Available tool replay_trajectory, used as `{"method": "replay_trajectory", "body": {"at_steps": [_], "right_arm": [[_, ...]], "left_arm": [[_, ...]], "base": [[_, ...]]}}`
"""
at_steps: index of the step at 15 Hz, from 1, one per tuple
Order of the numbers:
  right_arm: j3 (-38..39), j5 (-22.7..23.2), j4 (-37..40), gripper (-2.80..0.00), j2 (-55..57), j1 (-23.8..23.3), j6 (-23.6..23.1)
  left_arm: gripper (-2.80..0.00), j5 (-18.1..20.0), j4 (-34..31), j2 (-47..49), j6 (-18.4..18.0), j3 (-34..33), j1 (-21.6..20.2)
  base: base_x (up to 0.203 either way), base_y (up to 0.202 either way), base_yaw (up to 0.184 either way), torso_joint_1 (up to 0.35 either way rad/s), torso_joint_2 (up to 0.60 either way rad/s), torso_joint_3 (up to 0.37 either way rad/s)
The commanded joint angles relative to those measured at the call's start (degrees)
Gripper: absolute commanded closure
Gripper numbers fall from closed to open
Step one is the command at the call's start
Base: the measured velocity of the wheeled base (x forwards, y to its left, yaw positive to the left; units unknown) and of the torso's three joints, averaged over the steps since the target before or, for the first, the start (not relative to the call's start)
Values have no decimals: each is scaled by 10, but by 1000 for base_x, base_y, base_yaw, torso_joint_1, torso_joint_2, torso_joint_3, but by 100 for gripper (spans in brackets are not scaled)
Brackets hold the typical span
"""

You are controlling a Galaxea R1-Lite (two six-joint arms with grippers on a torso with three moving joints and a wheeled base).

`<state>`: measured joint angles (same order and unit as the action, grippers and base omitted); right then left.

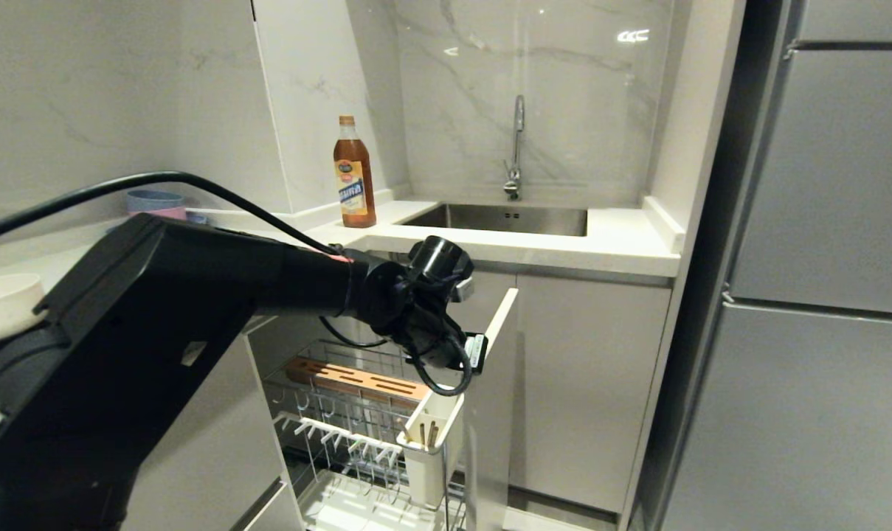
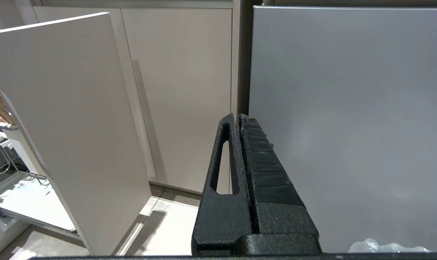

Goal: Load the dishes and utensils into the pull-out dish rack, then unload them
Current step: Open the cupboard, then pick up the chopsticks and place it in the cupboard

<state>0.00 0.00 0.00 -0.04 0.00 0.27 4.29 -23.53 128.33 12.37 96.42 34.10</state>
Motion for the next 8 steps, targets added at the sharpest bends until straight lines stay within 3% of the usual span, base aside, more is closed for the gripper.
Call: {"method": "replay_trajectory", "body": {"at_steps": [1,8], "right_arm": [[0,0,0,0,0,0,0],[0,0,0,0,0,0,0]], "left_arm": [[0,-3,-3,-4,0,-3,-6],[0,-39,-4,-30,20,-22,-57]], "base": [[0,0,0,0,0,0],[0,0,0,0,0,0]]}}
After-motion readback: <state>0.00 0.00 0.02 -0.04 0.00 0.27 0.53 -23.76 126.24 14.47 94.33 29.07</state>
